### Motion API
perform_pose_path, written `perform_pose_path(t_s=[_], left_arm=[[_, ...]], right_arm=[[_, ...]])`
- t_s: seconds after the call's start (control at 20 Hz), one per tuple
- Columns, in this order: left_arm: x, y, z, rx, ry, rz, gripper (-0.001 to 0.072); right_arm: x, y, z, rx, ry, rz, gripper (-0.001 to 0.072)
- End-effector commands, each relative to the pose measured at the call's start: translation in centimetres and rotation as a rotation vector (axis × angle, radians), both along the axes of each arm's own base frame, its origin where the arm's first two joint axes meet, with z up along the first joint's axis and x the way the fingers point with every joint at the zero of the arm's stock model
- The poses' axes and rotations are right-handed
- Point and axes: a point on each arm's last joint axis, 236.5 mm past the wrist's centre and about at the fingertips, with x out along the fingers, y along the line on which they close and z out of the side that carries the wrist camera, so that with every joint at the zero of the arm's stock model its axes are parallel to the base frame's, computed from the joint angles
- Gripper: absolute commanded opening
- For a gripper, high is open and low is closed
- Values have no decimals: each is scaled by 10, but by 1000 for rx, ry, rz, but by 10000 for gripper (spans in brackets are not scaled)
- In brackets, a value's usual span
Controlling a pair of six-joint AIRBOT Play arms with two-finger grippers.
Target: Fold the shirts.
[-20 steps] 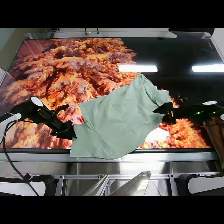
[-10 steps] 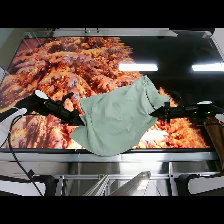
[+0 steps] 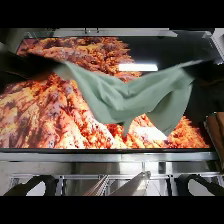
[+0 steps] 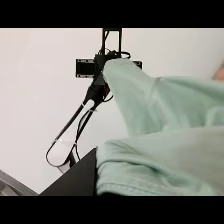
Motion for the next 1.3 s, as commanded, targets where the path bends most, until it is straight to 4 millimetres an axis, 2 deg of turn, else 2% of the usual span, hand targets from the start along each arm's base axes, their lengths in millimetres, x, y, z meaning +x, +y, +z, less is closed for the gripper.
perform_pose_path(t_s=[0.0,0.05,0.15,0.25,0.35,0.45,0.5,0.55,0.6,0.65,0.7,0.75,0.8,0.9,0.95,1.0,1.15,1.25], left_arm=[[-101,23,160,-176,-457,192,16],[-105,24,170,-99,-519,303,16],[-85,36,167,41,-485,497,19],[-72,47,153,88,-434,551,20],[-46,61,126,87,-330,545,21],[0,74,64,157,-150,531,22],[24,77,24,208,-40,509,24],[48,77,-27,267,89,475,24],[67,73,-77,312,215,430,44],[81,68,-120,340,320,392,299],[91,64,-157,357,402,358,594],[104,65,-191,365,468,350,702],[116,71,-222,396,494,355,703],[130,92,-263,446,569,349,703],[132,105,-273,461,594,341,703],[133,115,-275,459,607,323,702],[133,130,-269,454,576,256,703],[137,124,-281,495,565,236,703]], right_arm=[[-59,18,137,-38,-408,-250,24],[-43,15,149,-131,-424,-424,24],[-14,-3,155,-226,-395,-635,24],[6,-2,143,-238,-352,-624,24],[42,18,113,-247,-279,-532,24],[95,46,59,-292,-175,-459,24],[122,61,21,-318,-95,-413,24],[143,76,-18,-340,-12,-358,24],[160,89,-58,-361,83,-307,109],[175,100,-102,-380,187,-256,455],[186,107,-143,-402,274,-214,543],[193,108,-174,-417,335,-188,526],[199,105,-200,-428,389,-167,450],[199,85,-225,-432,455,-122,436],[193,72,-226,-428,474,-93,436],[185,56,-221,-419,490,-57,435],[150,19,-213,-406,559,67,433],[130,6,-239,-441,648,74,433]])
